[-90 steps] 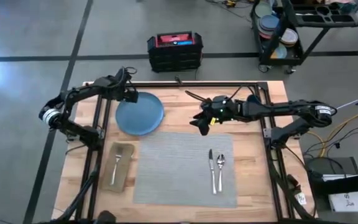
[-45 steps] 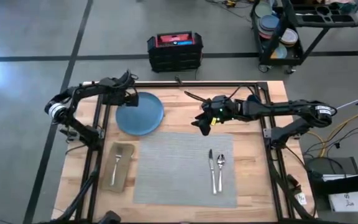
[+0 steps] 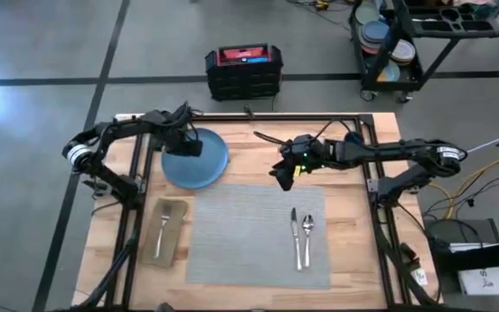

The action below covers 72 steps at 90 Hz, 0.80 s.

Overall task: Set table place
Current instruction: Put the blue plate in the center of the gray table mat

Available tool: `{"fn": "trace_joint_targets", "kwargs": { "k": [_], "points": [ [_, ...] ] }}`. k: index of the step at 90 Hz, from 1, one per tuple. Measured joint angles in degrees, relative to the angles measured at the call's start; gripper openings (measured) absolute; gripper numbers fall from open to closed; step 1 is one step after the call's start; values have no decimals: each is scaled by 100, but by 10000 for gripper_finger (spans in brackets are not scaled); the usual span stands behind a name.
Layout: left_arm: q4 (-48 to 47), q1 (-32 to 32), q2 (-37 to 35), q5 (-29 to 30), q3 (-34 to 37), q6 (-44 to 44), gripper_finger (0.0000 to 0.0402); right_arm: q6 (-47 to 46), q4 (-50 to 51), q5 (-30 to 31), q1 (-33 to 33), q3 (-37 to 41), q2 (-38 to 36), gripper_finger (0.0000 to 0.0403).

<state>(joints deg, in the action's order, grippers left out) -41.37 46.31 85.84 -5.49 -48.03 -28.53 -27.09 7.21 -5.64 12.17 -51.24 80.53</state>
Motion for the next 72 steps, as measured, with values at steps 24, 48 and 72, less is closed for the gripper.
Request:
{"fn": "trace_joint_targets", "kwargs": {
  "k": [24,48,72],
  "points": [
    [991,-732,660,-17,-14,-368,1,-190,-16,272,19,-2,-17,17],
    [1510,-1080,1365,-453,-679,-501,0,-286,12,270,13,-2,-17,2],
    [1606,-1268,2267,-1148,-1910,-459,0,-277,17,273,15,-2,-17,2]
  ]
}}
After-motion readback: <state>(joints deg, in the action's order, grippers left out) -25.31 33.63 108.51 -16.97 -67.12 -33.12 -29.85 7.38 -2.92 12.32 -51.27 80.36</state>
